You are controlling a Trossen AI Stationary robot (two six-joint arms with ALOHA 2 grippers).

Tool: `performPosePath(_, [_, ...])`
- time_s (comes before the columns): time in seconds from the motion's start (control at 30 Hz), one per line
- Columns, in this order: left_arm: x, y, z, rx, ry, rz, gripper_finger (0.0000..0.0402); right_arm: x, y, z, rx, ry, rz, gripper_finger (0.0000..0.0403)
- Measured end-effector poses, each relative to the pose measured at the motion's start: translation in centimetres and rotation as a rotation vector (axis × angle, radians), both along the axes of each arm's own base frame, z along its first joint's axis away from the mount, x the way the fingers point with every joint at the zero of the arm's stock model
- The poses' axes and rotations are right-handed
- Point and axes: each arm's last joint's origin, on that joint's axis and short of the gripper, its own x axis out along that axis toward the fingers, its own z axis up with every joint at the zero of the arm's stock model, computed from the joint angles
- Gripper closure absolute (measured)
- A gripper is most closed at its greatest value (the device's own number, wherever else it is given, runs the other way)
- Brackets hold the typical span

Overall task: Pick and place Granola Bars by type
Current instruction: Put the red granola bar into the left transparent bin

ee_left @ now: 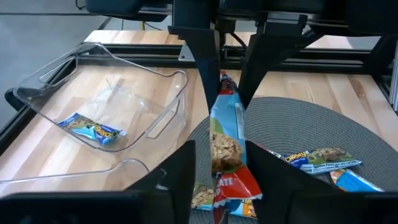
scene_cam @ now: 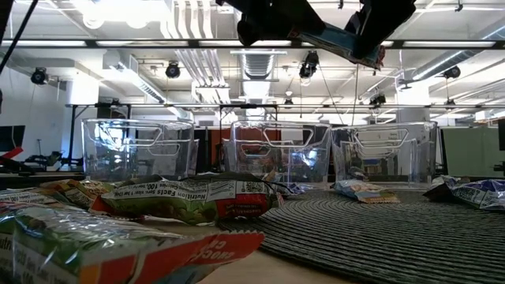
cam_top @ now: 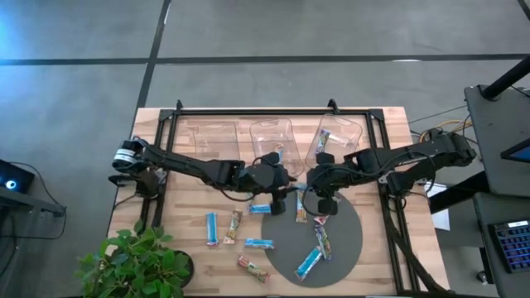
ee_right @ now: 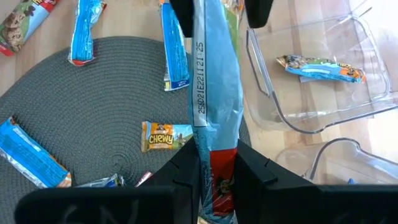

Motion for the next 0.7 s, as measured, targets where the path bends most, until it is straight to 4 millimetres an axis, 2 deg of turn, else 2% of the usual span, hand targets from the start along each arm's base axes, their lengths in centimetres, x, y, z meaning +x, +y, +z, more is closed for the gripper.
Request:
performPosePath(0.23, [-0.1, 0.1, -0.2, 0.004, 0.023, 0.002, 0.0348, 0.1, -0.1, 0.7, -0.020, -0.023, -0.020, 0.0335])
performPosePath(0.4, [-0.8, 0.4, -1.3, 0.055, 0.161, 0.056, 0.0358, -0.7, -0.5, 1.0, -0.087, 0.006, -0.055, 0.0282])
performPosePath(0.53, [-1.9, 0.8, -1.6, 0.124, 0.267, 0.152, 0.0358, -2.0, -1.2, 0.9, -0.242, 0.082, -0.181, 0.0230])
performPosePath(0.6, [-2.9, 1.0, -0.9, 0.178, 0.312, 0.234, 0.0359, -3.0, -1.5, 1.1, -0.351, 0.096, -0.254, 0.0207])
performPosePath(0.7, [-5.1, 1.3, 1.2, 0.271, 0.368, 0.392, 0.0359, -4.2, -1.6, 1.8, -0.436, 0.073, -0.322, 0.0181])
